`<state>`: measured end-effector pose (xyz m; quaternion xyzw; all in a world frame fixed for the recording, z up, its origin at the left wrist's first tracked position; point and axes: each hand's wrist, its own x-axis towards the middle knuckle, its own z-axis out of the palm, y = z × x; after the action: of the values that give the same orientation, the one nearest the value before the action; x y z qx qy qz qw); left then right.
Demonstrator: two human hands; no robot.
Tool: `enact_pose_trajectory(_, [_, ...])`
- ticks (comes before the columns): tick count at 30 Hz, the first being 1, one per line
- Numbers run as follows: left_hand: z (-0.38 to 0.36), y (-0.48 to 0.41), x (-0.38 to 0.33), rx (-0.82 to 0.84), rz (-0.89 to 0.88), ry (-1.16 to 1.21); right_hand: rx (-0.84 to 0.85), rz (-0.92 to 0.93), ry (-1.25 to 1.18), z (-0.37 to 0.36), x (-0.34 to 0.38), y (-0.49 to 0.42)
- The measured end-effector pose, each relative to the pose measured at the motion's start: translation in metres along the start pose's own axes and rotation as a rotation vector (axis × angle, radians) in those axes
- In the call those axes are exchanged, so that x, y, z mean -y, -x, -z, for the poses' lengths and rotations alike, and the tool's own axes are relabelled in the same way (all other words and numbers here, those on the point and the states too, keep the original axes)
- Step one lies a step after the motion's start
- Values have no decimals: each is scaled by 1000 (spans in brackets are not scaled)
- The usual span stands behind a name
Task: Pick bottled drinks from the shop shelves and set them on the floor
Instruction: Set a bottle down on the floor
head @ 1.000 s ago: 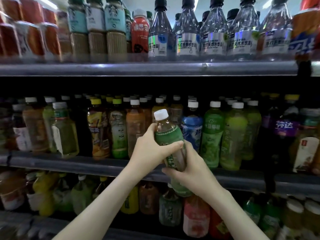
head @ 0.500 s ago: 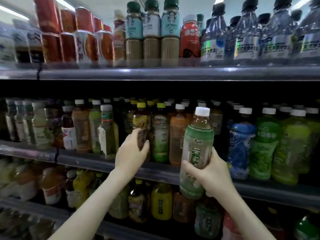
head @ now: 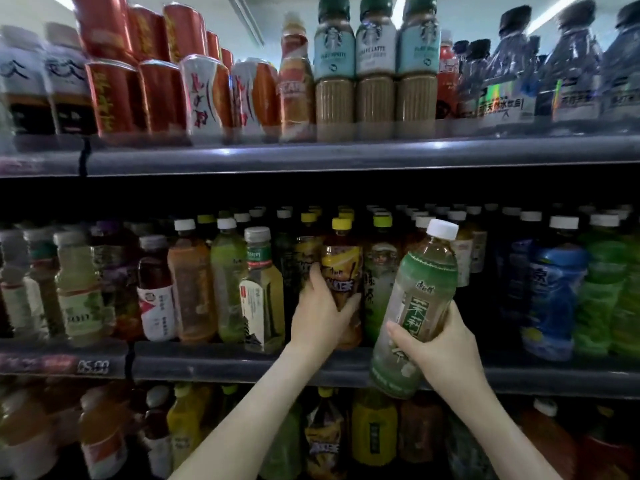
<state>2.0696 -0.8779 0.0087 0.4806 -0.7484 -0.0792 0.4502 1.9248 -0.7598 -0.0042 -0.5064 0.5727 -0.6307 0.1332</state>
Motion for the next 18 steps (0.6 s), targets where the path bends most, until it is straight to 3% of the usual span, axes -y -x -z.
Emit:
enact_pose_trajectory(3, [26,1,20,-405,-187,-156,-43,-26,2,-8,-3,3])
enact_pose_trajectory(5, [46,-7,37,-522,-182,-249,-62,-25,6,-18,0,3])
enact_pose_trajectory(10, [66,-28,58,-283,-65,-136,-59,47,-43,-54,9,4])
enact_pose_trajectory(14, [67,-21,52,-355,-55,48,-27,128,-68,-82,16,10])
enact_pose_trajectory(18, [90,-2,70,-406,-136,426,19,192,-81,-105,21,9])
